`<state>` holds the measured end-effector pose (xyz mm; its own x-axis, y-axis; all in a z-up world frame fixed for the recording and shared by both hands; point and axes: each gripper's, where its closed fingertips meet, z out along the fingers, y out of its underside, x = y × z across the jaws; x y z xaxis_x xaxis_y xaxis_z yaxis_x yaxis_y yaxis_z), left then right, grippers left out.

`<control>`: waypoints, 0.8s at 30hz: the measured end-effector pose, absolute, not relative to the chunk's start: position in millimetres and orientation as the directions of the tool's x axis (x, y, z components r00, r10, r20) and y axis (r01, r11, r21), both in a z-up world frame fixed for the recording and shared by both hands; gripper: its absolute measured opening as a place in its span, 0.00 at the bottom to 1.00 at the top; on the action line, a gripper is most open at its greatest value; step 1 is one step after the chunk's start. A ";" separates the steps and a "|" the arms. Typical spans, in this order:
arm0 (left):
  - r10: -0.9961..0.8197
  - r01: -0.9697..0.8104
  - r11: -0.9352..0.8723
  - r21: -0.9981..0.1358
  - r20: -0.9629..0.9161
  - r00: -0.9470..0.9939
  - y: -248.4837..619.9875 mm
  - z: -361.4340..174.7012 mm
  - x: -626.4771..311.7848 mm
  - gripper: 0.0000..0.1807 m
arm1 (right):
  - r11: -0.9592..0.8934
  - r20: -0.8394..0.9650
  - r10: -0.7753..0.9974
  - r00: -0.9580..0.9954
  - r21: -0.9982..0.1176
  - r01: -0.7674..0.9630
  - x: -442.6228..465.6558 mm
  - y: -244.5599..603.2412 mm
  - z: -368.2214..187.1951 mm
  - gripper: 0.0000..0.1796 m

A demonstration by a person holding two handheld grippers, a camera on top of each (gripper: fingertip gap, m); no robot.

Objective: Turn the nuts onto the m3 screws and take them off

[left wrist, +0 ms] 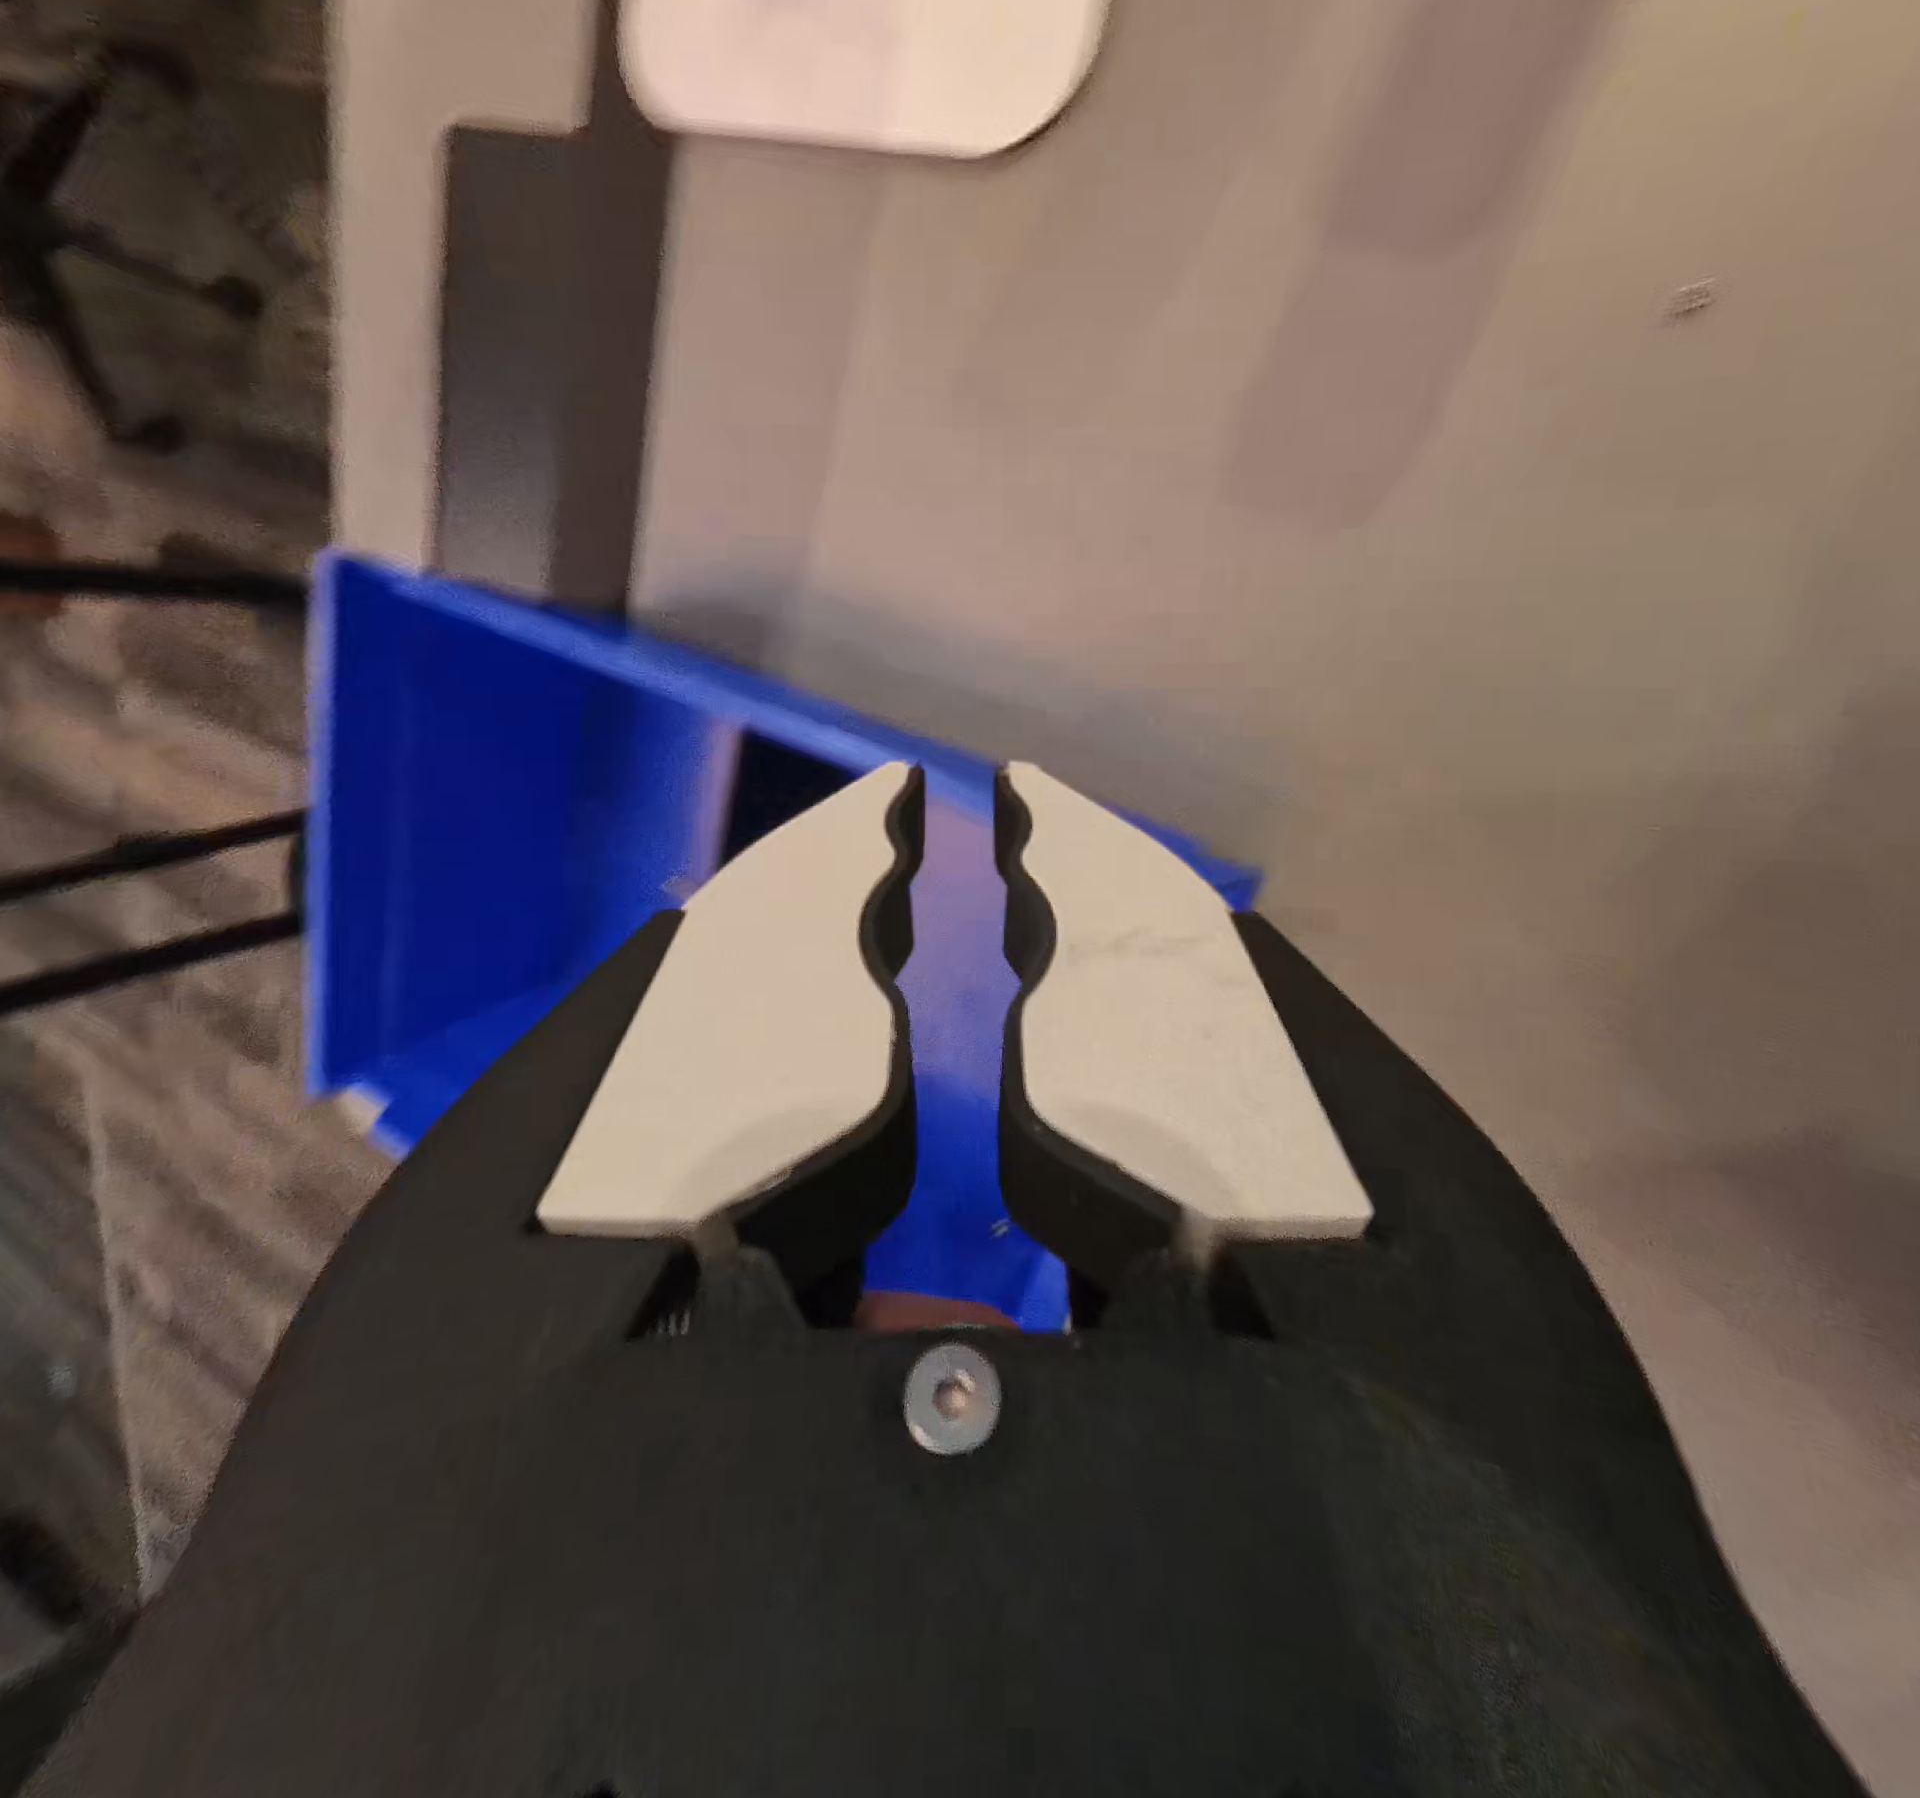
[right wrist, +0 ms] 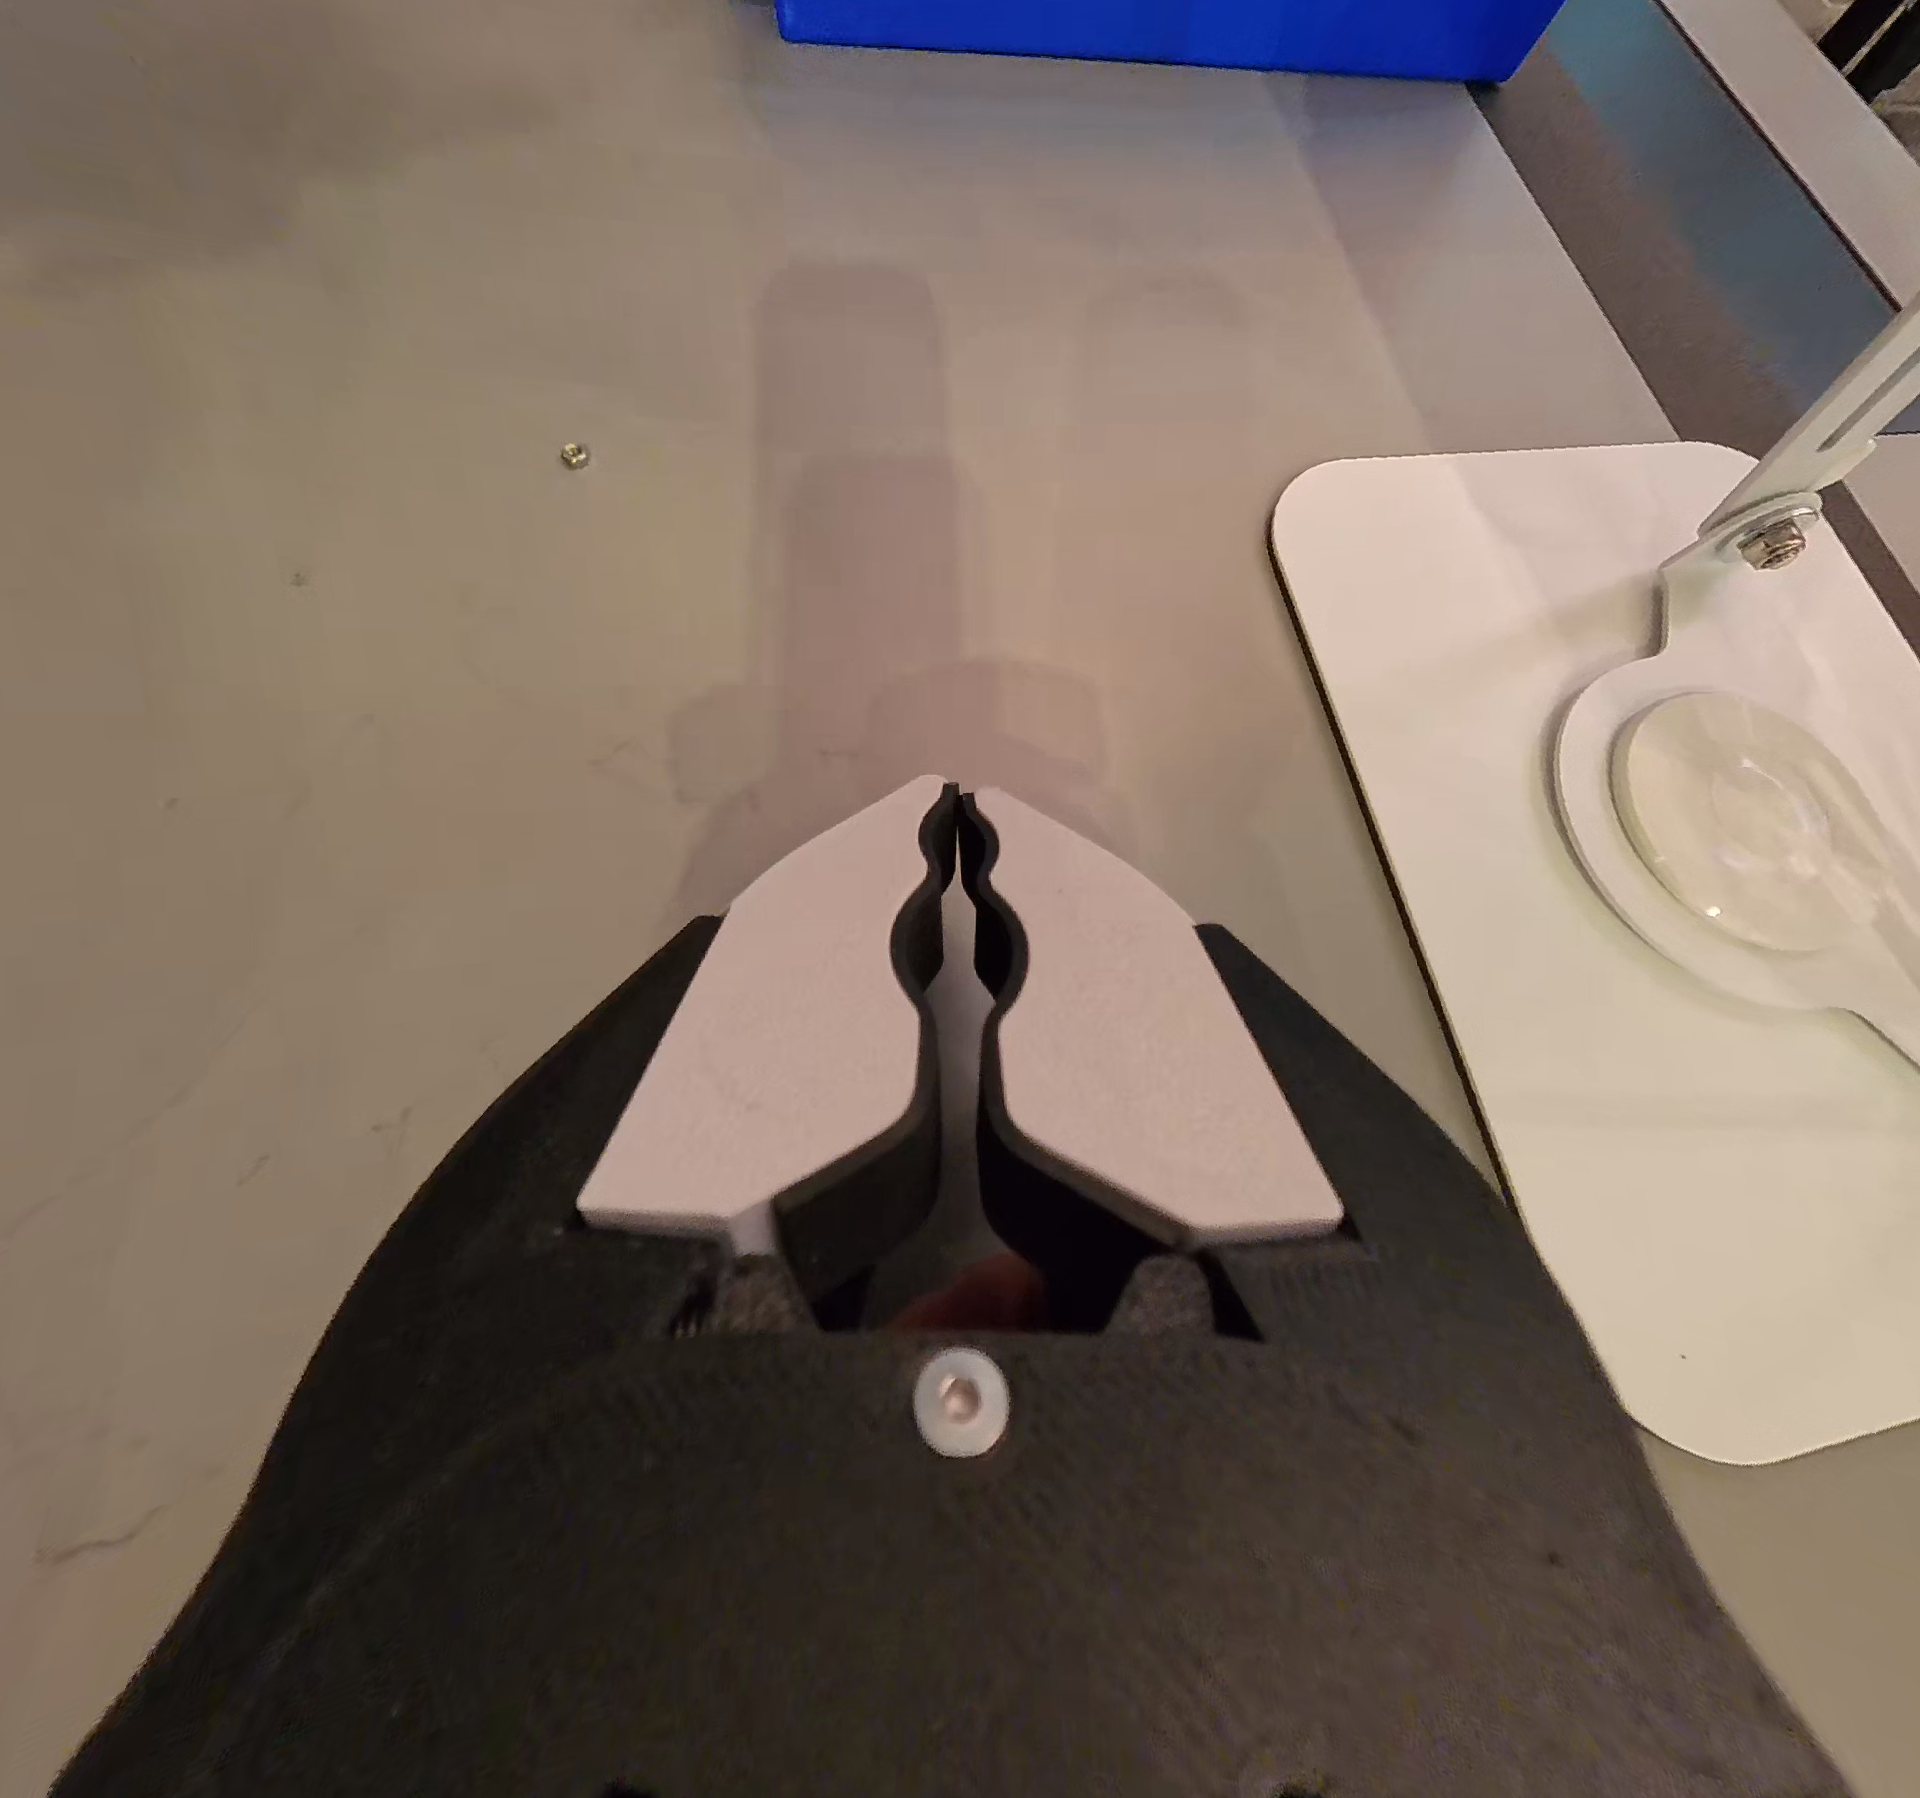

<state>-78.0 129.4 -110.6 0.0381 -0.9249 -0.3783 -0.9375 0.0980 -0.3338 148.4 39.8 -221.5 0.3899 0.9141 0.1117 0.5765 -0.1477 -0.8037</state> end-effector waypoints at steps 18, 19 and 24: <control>-0.914 -0.919 -0.368 -0.142 -0.124 0.385 289.4 -186.9 -151.1 0.05 | -0.153 0.121 0.910 0.396 -0.790 0.593 148.2 40.3 -225.4 0.00; -0.901 -0.899 -0.410 -0.153 -0.088 0.425 291.5 -191.6 -147.0 0.05 | -0.151 0.123 0.911 0.395 -0.791 0.593 148.2 40.2 -225.3 0.00; -0.842 -0.850 -0.525 -0.046 -0.120 0.526 307.4 -218.0 -154.9 0.11 | -0.125 0.155 0.909 0.388 -0.785 0.607 148.1 38.4 -225.8 0.00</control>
